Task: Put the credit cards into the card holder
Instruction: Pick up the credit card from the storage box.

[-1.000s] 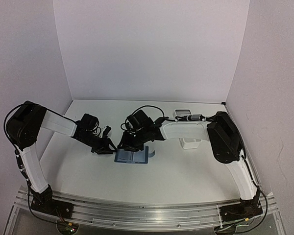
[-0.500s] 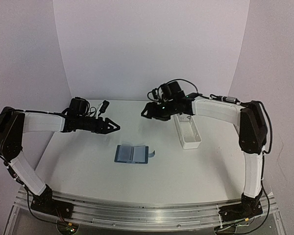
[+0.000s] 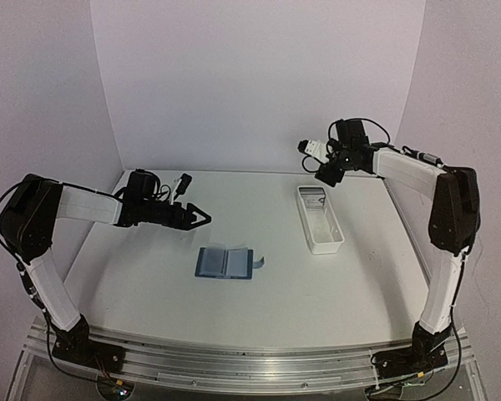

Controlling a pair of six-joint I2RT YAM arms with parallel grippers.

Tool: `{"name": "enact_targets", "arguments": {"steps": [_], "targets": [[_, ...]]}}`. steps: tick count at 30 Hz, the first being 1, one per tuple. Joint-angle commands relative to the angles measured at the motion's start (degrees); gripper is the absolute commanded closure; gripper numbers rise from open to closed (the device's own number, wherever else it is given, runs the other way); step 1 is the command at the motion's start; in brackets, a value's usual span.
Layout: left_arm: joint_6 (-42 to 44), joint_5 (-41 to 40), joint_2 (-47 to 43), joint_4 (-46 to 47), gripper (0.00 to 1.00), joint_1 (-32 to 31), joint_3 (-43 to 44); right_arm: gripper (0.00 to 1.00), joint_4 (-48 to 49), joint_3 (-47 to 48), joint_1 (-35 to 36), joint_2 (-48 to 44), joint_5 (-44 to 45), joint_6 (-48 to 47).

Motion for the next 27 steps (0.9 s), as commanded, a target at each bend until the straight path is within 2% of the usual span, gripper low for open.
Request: {"name": "enact_targets", "arguments": {"steps": [1, 2, 4, 5, 10, 27], "targets": [[1.2, -1.6, 2.5, 1.0, 0.07, 0.0, 2.9, 0.13, -1.0, 4.2, 0.1, 7.8, 2.1, -25.7], [1.4, -1.9, 2.9, 0.8, 0.06, 0.1, 3.0, 0.13, -1.0, 5.4, 0.0, 9.5, 2.2, -27.7], [2.0, -2.5, 3.5, 0.4, 0.05, 0.3, 3.0, 0.03, -1.0, 7.5, 0.0, 11.9, 1.3, -30.0], [2.3, -2.6, 3.7, 0.3, 0.05, 0.4, 2.9, 0.02, -1.0, 8.3, 0.1, 12.7, 0.9, -31.0], [2.8, -2.7, 5.1, 1.0, 0.05, 1.5, 2.2, 0.02, -1.0, 9.7, 0.5, 16.0, 2.2, -34.2], [3.1, -2.4, 6.3, 1.3, 0.05, 3.3, 1.6, 0.02, 5.3, 12.7, 0.6, 23.1, 6.1, -34.1]]}}
